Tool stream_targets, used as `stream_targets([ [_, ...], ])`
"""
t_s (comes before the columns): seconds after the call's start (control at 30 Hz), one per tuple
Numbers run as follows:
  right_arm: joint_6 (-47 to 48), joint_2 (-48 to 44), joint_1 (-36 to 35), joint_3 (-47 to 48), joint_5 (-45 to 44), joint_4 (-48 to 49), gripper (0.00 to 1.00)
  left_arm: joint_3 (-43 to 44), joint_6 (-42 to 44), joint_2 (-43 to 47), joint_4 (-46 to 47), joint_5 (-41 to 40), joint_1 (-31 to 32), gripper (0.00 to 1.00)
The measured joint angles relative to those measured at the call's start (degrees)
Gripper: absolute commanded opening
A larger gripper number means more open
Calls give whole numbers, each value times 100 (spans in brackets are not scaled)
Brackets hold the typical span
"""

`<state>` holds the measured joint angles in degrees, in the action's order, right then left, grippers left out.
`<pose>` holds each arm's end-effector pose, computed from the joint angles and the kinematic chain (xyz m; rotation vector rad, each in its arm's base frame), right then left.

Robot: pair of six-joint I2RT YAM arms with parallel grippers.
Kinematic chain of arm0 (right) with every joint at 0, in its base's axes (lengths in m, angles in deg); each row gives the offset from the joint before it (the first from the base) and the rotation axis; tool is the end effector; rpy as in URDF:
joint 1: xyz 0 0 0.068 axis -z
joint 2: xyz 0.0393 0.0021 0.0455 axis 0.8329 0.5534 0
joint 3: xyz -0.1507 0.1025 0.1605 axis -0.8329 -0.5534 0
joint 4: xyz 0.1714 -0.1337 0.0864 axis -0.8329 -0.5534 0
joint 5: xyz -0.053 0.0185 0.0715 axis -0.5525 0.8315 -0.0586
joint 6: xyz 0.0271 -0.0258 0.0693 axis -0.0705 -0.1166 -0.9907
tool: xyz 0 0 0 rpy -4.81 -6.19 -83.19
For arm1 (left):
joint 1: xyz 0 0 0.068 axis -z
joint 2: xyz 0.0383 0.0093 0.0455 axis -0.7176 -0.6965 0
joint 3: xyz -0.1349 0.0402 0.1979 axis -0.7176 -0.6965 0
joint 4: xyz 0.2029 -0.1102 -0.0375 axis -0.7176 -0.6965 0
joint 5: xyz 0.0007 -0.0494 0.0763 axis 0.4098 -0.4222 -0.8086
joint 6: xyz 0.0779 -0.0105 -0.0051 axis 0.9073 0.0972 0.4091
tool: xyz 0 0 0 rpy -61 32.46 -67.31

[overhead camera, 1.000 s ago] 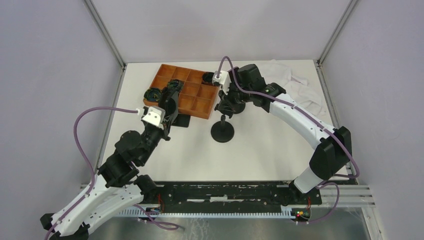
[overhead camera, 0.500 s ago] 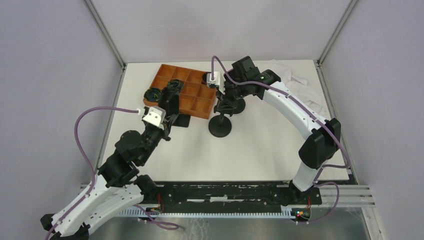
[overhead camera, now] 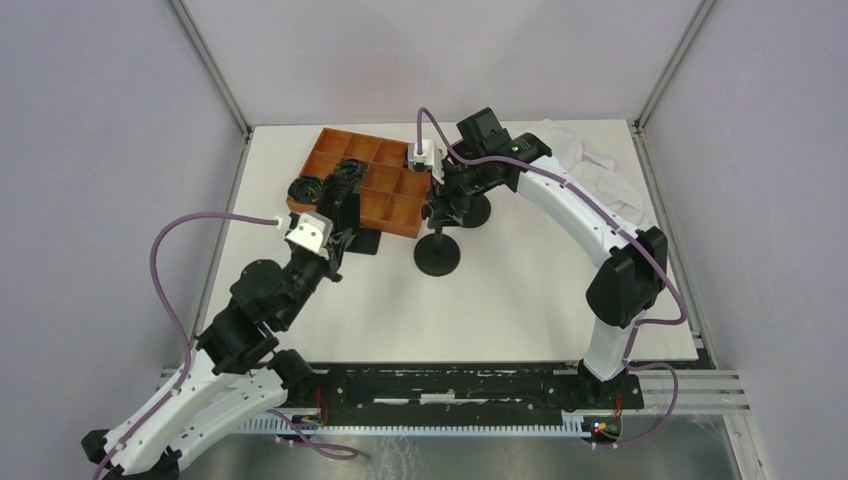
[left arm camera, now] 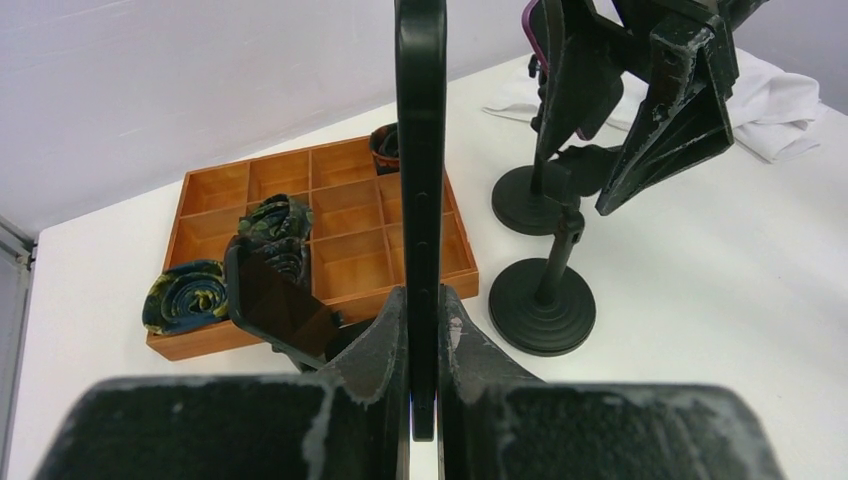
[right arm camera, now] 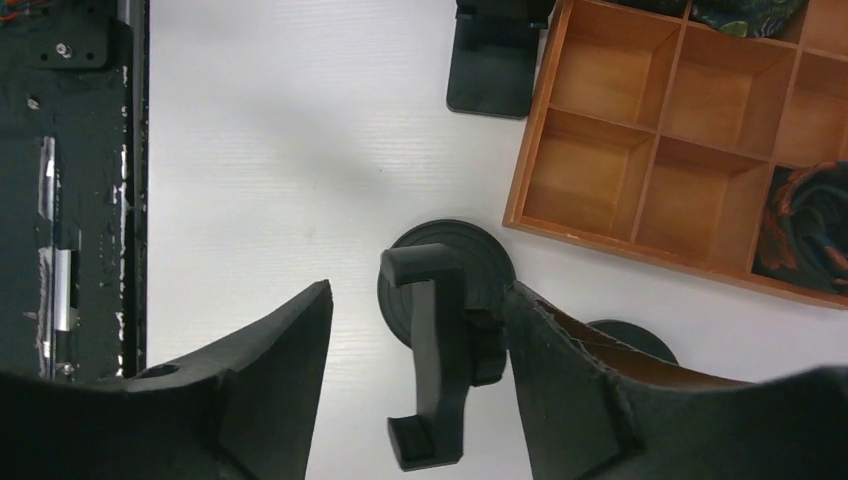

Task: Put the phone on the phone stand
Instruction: Adjust the phone stand at the center of the board.

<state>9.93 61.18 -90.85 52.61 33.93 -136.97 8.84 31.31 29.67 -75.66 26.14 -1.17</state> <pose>0.2823 0.2473 0.2947 -1.6065 1.7280 0.8588 0.1219 -0.0882 0.3300 0.4154 1.5401 -0.2658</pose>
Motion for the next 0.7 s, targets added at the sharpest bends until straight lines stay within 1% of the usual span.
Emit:
stream_targets([
  [0.07,-4,0,0,9,-7,-24,84,0,0,-9,0,87,-15,2],
  [0.17,0,-26,0,35,-42,-48,93,-2,0,-26,0,254,-70,2],
  [0.23,4,-105,0,39,-98,-85,98,-2,0,-37,0,396,-107,2],
  [0.43,96,-592,24,87,-297,-133,98,-2,0,-68,2,817,-177,2],
  [0.57,319,-1088,85,83,-369,-197,98,-2,0,-201,0,1261,-216,2],
  [0.63,511,-1401,129,-46,-264,-192,98,-2,0,-317,0,1561,-232,2],
  [0.7,704,-1775,173,-398,7,-157,98,-2,0,-472,-4,1906,-260,2],
])
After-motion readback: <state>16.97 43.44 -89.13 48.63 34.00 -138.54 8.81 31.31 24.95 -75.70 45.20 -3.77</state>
